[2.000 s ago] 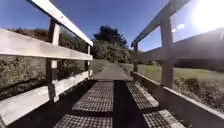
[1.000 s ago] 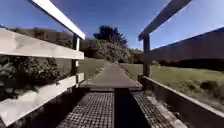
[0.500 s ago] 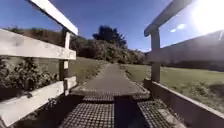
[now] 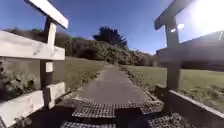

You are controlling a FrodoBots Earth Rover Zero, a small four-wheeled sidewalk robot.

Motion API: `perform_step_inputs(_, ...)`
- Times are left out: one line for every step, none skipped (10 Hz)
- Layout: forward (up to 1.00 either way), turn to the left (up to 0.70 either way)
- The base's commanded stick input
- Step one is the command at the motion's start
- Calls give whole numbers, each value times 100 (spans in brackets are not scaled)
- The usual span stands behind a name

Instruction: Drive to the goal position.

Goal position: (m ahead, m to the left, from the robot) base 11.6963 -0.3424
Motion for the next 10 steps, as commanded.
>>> perform_step_inputs(100, 0)
perform_step_inputs(100, 0)
perform_step_inputs(100, 0)
perform_step_inputs(100, 0)
perform_step_inputs(100, 0)
perform_step_inputs(100, 0)
perform_step_inputs(100, 0)
perform_step_inputs(100, 0)
perform_step_inputs(100, 0)
perform_step_inputs(100, 0)
